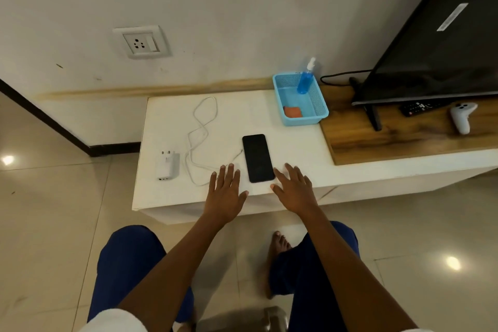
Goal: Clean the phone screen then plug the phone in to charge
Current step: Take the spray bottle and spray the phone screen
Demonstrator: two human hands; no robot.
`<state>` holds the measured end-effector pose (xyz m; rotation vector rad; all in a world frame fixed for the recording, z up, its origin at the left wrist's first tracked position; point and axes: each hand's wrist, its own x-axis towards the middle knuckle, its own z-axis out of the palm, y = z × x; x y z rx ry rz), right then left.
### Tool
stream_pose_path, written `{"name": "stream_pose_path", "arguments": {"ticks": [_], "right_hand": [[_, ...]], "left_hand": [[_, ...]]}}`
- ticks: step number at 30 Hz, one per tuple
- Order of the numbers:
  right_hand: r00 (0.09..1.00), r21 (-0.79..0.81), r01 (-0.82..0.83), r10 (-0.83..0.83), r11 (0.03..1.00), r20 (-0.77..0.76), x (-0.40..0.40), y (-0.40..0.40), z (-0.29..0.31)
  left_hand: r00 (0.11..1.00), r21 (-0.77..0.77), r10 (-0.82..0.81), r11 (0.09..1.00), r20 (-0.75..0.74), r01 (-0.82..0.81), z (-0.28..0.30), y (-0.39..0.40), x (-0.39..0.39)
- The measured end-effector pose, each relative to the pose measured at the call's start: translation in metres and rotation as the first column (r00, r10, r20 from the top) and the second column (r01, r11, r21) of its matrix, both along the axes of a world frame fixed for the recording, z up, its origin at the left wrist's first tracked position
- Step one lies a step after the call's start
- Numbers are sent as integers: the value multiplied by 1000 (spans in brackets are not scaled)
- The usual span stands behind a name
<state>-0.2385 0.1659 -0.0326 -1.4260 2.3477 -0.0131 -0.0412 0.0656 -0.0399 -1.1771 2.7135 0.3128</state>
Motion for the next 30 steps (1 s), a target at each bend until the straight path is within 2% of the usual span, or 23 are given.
{"name": "stream_pose_path", "arguments": {"ticks": [7, 16, 20, 24, 27, 30], "right_hand": [[995, -14, 21, -23, 1000, -94, -1, -24, -17], [998, -57, 27, -31, 998, -60, 1, -38, -22], [999, -88, 24, -26, 996, -18, -3, -36, -23], [977, -177, 155, -124, 972, 173, -8, -37, -16], [926, -322, 321, -224, 891, 303, -14, -35, -6], [922, -445, 379, -286, 811, 262, -25, -41, 6]], "left_hand": [[999, -57, 33, 998, 1, -33, -17, -11, -25], [999, -66, 48, 997, -22, -50, -21, -29, -24], [985, -38, 58, 997, -165, -65, -13, -34, -20], [924, 21, 150, 988, -351, -152, -11, -45, -15], [868, 92, 203, 979, -453, -181, -6, -57, -16], [836, 113, 215, 977, -505, -183, 3, -73, -35]]}}
